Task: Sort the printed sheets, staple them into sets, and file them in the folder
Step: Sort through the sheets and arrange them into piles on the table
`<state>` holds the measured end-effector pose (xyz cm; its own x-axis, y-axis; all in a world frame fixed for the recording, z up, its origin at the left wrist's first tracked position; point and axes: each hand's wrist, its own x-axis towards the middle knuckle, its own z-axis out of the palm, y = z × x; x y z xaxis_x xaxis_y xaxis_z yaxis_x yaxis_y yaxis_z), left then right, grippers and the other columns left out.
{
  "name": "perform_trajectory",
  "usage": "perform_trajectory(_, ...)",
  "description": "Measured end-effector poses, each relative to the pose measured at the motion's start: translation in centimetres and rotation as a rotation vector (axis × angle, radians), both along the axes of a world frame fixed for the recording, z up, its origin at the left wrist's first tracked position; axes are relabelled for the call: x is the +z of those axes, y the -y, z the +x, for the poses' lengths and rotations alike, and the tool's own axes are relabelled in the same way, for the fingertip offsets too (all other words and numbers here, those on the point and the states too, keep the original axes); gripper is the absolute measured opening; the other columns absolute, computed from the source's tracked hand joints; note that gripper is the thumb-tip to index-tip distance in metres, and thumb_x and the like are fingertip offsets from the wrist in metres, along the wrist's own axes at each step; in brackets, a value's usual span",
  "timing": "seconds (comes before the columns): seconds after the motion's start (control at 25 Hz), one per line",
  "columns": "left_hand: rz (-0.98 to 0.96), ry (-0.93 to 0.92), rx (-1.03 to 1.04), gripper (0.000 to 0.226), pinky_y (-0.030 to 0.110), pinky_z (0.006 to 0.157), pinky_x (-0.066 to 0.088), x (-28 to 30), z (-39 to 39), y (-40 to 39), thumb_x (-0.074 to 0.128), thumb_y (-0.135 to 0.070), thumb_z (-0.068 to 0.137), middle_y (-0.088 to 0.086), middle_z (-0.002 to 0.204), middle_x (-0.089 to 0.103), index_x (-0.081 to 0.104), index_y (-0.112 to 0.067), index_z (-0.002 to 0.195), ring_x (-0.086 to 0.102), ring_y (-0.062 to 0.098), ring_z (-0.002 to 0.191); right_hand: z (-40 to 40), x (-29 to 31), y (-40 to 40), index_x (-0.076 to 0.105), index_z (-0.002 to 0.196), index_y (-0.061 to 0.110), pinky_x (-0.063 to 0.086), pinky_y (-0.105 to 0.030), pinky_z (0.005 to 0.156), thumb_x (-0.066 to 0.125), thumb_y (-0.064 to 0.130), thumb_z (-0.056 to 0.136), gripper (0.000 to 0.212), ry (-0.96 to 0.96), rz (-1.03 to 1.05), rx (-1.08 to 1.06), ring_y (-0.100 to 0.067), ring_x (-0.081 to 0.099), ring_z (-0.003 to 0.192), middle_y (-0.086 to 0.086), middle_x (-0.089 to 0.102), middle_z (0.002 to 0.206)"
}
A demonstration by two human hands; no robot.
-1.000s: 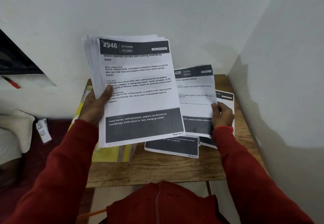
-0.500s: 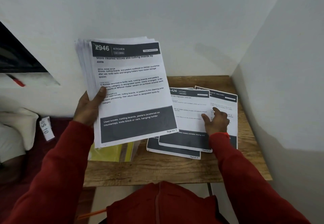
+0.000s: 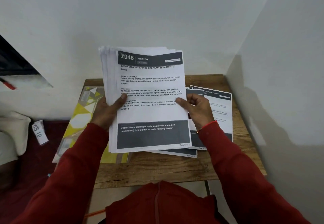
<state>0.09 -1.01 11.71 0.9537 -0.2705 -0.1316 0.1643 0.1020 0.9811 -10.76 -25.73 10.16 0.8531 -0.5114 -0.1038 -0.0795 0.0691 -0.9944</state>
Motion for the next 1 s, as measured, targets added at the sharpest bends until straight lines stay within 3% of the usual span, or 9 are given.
perform_trajectory(0.12, 0.002, 0.000, -0.020, 0.021, 0.033, 0.080, 0.058, 0.1, 0.1, -0.2, 0.065, -0.027, 0.086, 0.002, 0.105, 0.074, 0.066, -0.019, 0.106, 0.071, 0.021, 0.095, -0.4, 0.0, 0.8, 0.064, 0.065, 0.005, 0.035, -0.023, 0.050, 0.075, 0.018, 0.084, 0.025, 0.008, 0.002, -0.028, -0.011, 0.044, 0.052, -0.007, 0.053, 0.056)
perform_trajectory(0.2, 0.005, 0.001, -0.032, 0.018, 0.033, 0.077, 0.059, 0.0, 0.1, -0.4, 0.064, -0.024, 0.089, 0.004, 0.105, 0.074, 0.066, -0.019, 0.106, 0.072, 0.021, 0.092, -0.5, -0.2, 0.9, 0.056, 0.065, -0.004, 0.028, -0.028, 0.052, 0.074, 0.031, 0.083, 0.044, 0.007, -0.042, 0.000, -0.016, 0.034, 0.055, -0.008, 0.041, 0.062)
perform_trajectory(0.28, 0.011, 0.005, -0.030, 0.019, 0.034, 0.074, 0.060, -0.1, 0.2, -0.8, 0.064, -0.024, 0.089, 0.007, 0.106, 0.074, 0.066, -0.019, 0.107, 0.072, 0.022, 0.090, -0.4, -0.6, 0.9, 0.056, 0.071, -0.010, 0.032, -0.032, 0.058, 0.071, 0.038, 0.083, 0.052, -0.005, -0.065, 0.006, -0.018, 0.039, 0.063, -0.009, 0.047, 0.068)
perform_trajectory(0.4, 0.014, -0.010, 0.013, 0.034, 0.038, 0.074, 0.060, -0.1, 0.8, -2.4, 0.068, -0.027, 0.086, 0.012, 0.108, 0.072, 0.063, -0.014, 0.117, 0.072, 0.026, 0.091, -0.2, -1.2, 1.5, 0.071, 0.081, 0.005, 0.046, -0.031, 0.064, 0.065, 0.025, 0.090, 0.023, -0.038, -0.132, -0.120, -0.012, 0.055, 0.069, -0.003, 0.067, 0.075)
perform_trajectory(0.56, 0.035, 0.027, 0.092, 0.051, 0.044, 0.085, 0.057, 0.5, 1.7, -5.7, 0.074, -0.035, 0.082, 0.013, 0.116, 0.069, 0.060, -0.010, 0.125, 0.068, 0.030, 0.102, -0.3, -2.2, 3.6, 0.071, 0.093, 0.011, 0.049, -0.030, 0.072, 0.062, 0.020, 0.092, 0.013, -0.075, -0.271, -0.389, -0.017, 0.060, 0.081, -0.013, 0.072, 0.093)
perform_trajectory(0.68, 0.043, 0.035, 0.148, 0.041, 0.043, 0.085, 0.057, 0.9, 2.0, -7.2, 0.069, -0.028, 0.087, 0.014, 0.114, 0.069, 0.061, -0.009, 0.123, 0.069, 0.028, 0.100, -0.1, -2.5, 5.2, 0.070, 0.097, 0.007, 0.049, -0.030, 0.074, 0.062, 0.018, 0.091, 0.015, -0.068, -0.207, -0.532, -0.017, 0.058, 0.084, -0.012, 0.069, 0.092)
perform_trajectory(0.84, 0.018, 0.021, 0.181, 0.022, 0.034, 0.075, 0.060, 1.1, 1.7, -7.3, 0.063, -0.019, 0.092, 0.003, 0.100, 0.074, 0.063, -0.013, 0.113, 0.072, 0.019, 0.087, 0.3, -2.1, 5.9, 0.069, 0.103, -0.004, 0.047, -0.024, 0.073, 0.061, 0.014, 0.092, 0.022, -0.029, -0.158, -0.577, -0.014, 0.058, 0.085, -0.013, 0.068, 0.096)
perform_trajectory(1.0, 0.014, 0.022, 0.155, 0.023, 0.035, 0.076, 0.060, 1.1, 1.7, -6.8, 0.064, -0.020, 0.090, 0.004, 0.102, 0.074, 0.064, -0.014, 0.113, 0.071, 0.023, 0.092, 0.5, -1.8, 5.9, 0.070, 0.105, 0.001, 0.048, -0.015, 0.067, 0.060, 0.012, 0.092, 0.020, 0.026, -0.150, -0.593, 0.015, 0.056, 0.064, -0.005, 0.068, 0.094)
